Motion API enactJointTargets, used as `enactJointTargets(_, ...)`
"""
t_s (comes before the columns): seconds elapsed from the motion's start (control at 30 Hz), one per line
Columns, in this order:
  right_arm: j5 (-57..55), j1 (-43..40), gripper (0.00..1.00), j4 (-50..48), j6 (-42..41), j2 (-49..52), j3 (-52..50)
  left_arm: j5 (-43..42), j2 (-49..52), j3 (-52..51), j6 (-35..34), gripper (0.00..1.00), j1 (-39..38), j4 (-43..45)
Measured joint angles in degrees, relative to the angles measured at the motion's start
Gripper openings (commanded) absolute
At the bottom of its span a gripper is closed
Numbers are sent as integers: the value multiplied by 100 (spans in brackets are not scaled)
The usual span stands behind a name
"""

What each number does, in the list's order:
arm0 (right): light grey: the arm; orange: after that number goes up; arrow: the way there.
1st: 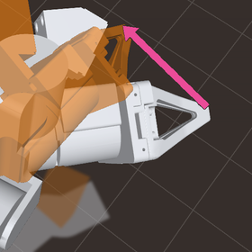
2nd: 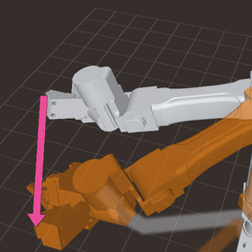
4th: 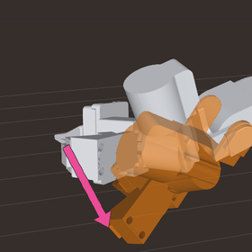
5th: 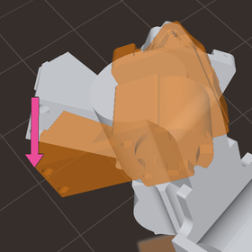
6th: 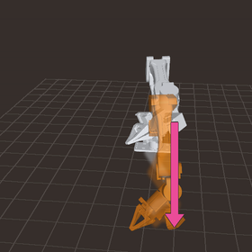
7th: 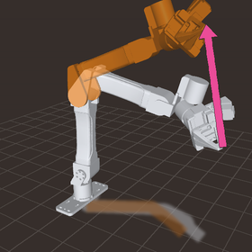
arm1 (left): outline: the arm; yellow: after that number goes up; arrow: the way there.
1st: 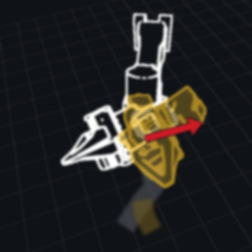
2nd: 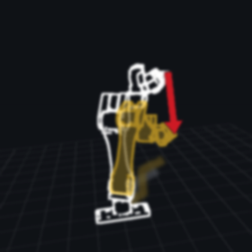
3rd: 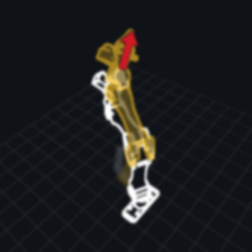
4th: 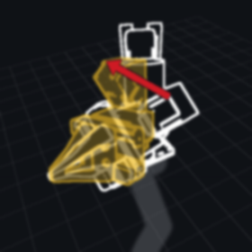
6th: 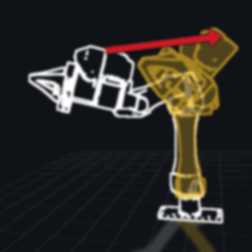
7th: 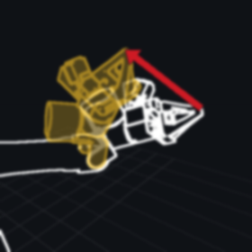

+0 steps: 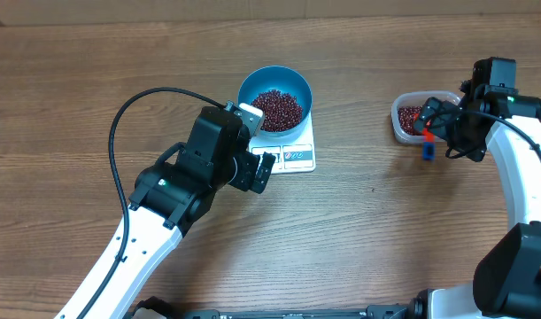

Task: Scoop item into bowl and weigh 150g on scale
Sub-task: 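Lower the scoop into the tub and release it with the right gripper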

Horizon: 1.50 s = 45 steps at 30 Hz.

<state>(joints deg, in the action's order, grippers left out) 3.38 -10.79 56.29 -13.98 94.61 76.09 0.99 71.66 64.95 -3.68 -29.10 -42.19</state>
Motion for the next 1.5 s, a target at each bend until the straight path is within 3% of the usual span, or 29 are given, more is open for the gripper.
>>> enactJointTargets(0.63,-44,-2,100,623,2479,2,275,0,0,0,0,100,0,0)
enactJointTargets(1.5,-66,0,100,632,2734,2,275,0,0,0,0,100,0,0)
